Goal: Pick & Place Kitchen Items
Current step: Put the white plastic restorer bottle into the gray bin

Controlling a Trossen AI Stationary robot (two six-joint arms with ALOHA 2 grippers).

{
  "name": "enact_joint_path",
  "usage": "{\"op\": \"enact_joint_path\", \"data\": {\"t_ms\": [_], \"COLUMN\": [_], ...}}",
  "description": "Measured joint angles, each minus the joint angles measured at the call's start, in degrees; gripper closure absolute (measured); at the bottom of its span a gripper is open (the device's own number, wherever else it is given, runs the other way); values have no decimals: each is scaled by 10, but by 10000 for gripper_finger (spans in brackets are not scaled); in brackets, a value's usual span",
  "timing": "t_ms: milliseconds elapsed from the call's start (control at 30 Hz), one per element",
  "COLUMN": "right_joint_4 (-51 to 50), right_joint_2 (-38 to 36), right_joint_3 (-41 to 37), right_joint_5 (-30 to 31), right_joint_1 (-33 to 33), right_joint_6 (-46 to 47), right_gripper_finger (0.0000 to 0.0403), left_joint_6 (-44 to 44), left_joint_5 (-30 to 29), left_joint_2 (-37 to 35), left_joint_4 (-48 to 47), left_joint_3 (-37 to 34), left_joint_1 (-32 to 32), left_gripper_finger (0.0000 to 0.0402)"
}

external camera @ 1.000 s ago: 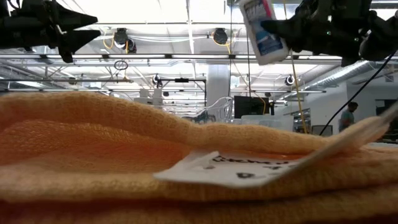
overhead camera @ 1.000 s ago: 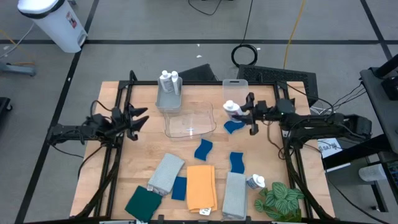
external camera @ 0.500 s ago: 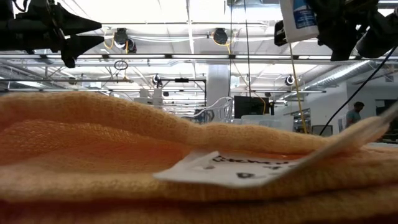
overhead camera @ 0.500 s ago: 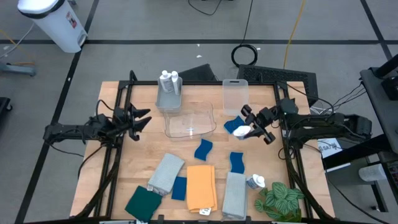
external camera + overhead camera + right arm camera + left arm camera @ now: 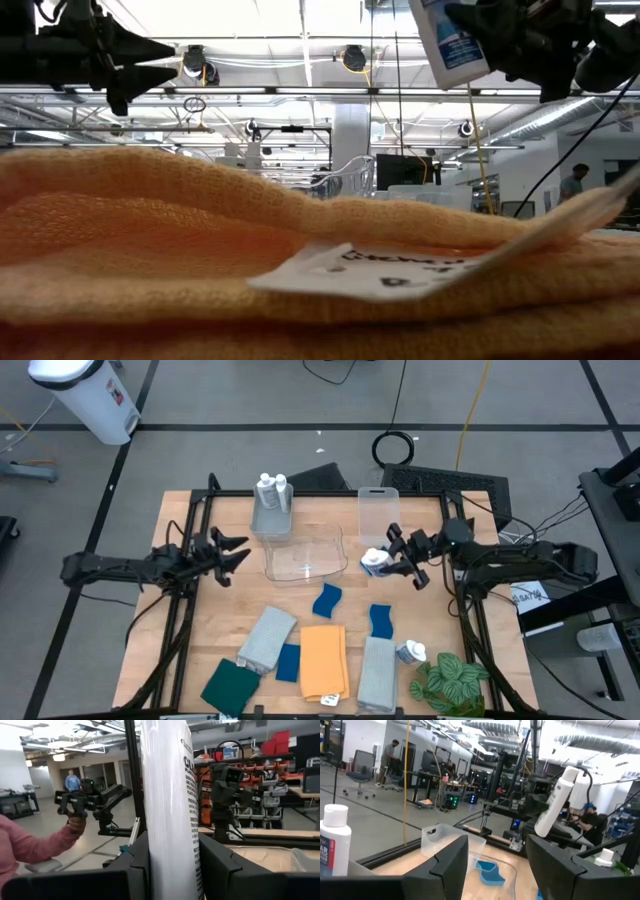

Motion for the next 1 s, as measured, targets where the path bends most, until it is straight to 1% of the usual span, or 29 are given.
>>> {"op": "enact_joint_path", "data": {"t_ms": [267, 633, 733, 833, 900, 1000], "right_joint_4": [-9, -10, -10, -12, -7, 24], "right_joint_2": [0, 0, 0, 3, 11, 30], "right_joint_3": [0, 0, 0, 0, 0, 0], "right_joint_5": [75, 75, 93, 119, 132, 155], "right_joint_1": [16, 16, 16, 16, 16, 16], "right_joint_6": [-39, -45, -45, -49, -54, -54], "right_gripper_finger": [309, 309, 306, 302, 301, 306], "left_joint_6": [20, 17, 22, 42, 69, 148], "left_joint_5": [0, 0, 0, 0, 0, -1], "left_joint_2": [54, 166, 203, 241, 261, 285], "left_joint_4": [48, 211, 253, 296, 318, 317], "left_joint_3": [0, 0, 0, 10, 31, 82], "left_joint_1": [0, 0, 0, 0, 0, 2], "left_gripper_finger": [195, 194, 195, 195, 195, 195]}}
